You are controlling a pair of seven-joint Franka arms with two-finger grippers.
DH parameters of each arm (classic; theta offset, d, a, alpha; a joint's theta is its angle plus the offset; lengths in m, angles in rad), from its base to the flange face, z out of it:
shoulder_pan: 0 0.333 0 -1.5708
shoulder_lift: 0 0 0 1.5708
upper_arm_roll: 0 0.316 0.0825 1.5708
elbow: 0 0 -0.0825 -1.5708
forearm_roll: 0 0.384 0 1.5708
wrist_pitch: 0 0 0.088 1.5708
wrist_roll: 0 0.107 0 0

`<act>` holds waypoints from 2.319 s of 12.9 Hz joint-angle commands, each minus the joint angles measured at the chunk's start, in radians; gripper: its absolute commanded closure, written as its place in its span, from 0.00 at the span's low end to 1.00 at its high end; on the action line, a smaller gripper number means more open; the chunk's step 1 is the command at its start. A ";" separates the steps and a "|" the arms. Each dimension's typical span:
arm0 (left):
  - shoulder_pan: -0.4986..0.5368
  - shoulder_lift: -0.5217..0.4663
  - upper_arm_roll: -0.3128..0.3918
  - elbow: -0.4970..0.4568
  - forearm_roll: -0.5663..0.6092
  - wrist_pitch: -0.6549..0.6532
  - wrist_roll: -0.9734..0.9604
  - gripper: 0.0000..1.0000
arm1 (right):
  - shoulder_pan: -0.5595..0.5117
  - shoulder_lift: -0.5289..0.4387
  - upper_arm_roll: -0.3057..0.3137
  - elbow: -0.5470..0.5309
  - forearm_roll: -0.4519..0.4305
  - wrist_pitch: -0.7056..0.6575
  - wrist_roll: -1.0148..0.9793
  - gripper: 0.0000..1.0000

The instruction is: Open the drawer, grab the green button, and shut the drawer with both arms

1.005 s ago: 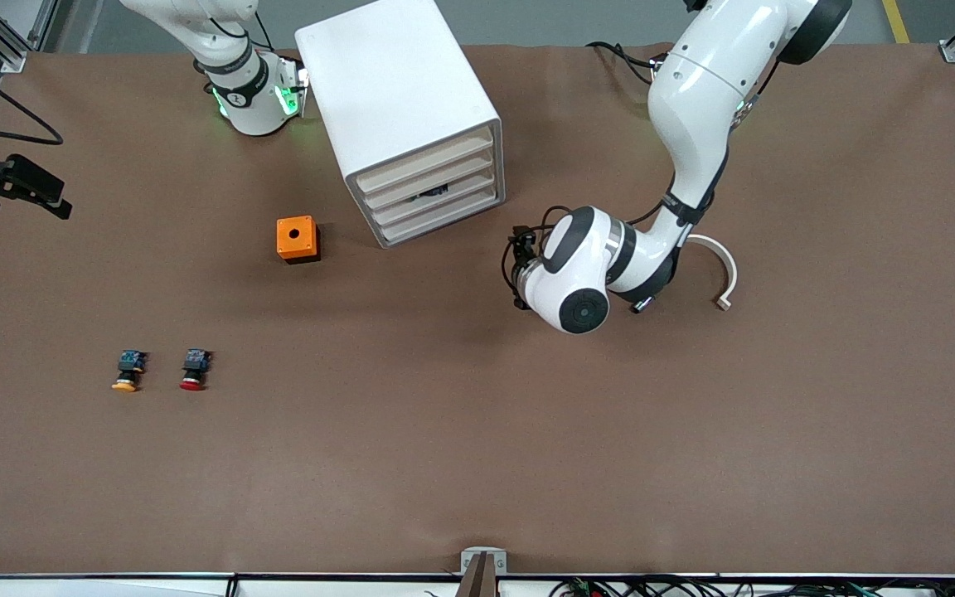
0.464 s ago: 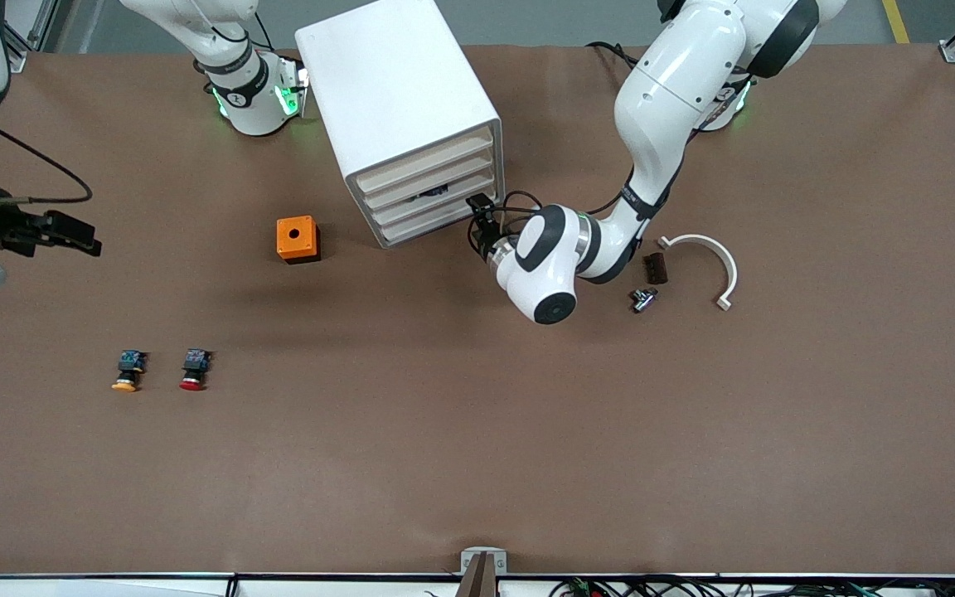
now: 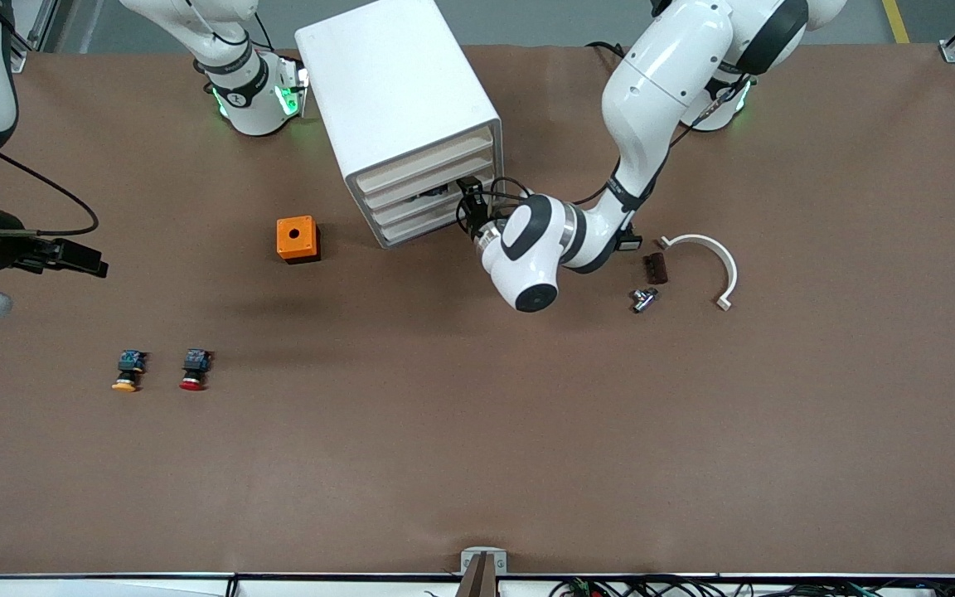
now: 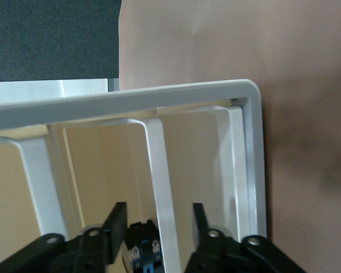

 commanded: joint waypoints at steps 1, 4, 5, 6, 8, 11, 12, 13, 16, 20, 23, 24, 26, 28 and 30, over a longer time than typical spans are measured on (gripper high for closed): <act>-0.009 0.022 0.009 0.013 -0.022 -0.015 -0.009 0.83 | 0.100 -0.003 0.008 -0.005 0.030 0.002 0.336 0.00; 0.016 0.016 0.021 0.023 -0.005 -0.015 -0.006 1.00 | 0.275 0.005 0.006 -0.030 0.030 0.076 0.668 0.00; 0.046 0.016 0.021 0.024 -0.004 -0.017 -0.005 1.00 | 0.319 0.012 0.006 -0.043 0.030 0.111 0.755 0.00; 0.077 0.016 0.021 0.030 -0.002 -0.017 0.001 1.00 | 0.370 0.032 0.006 -0.043 0.028 0.140 0.846 0.00; 0.132 0.019 0.023 0.064 0.005 -0.015 0.055 1.00 | 0.468 0.074 0.006 -0.042 0.021 0.200 1.015 0.00; 0.223 0.022 0.021 0.098 0.002 -0.014 0.138 1.00 | 0.576 0.153 0.005 -0.031 0.013 0.285 1.213 0.00; 0.235 0.022 0.021 0.101 0.002 -0.011 0.165 1.00 | 0.613 0.181 0.005 -0.030 -0.002 0.306 1.276 0.00; 0.238 0.022 0.023 0.102 0.002 -0.008 0.178 0.92 | 0.642 0.206 0.005 -0.024 -0.025 0.331 1.339 0.00; 0.261 0.016 0.023 0.102 0.002 -0.008 0.189 0.64 | 0.737 0.287 0.005 -0.004 -0.053 0.395 1.526 0.00; 0.297 0.009 0.023 0.132 0.007 -0.015 0.189 0.43 | 0.818 0.385 0.005 0.067 -0.087 0.395 1.666 0.00; 0.330 0.008 0.023 0.181 0.065 -0.015 0.204 0.00 | 0.844 0.425 0.003 0.075 -0.090 0.403 1.733 0.00; 0.344 0.006 0.023 0.196 0.093 -0.015 0.225 0.00 | 0.854 0.437 0.003 0.073 -0.091 0.421 1.764 0.00; 0.376 0.006 0.023 0.228 0.136 -0.015 0.273 0.00 | 0.871 0.466 0.003 0.075 -0.136 0.440 1.840 0.00; 0.430 -0.004 0.023 0.239 0.148 -0.015 0.346 0.00 | 0.884 0.486 0.003 0.075 -0.159 0.441 1.879 0.00; 0.468 -0.024 0.021 0.239 0.148 -0.015 0.473 0.00 | 0.887 0.493 0.003 0.075 -0.159 0.446 1.913 0.00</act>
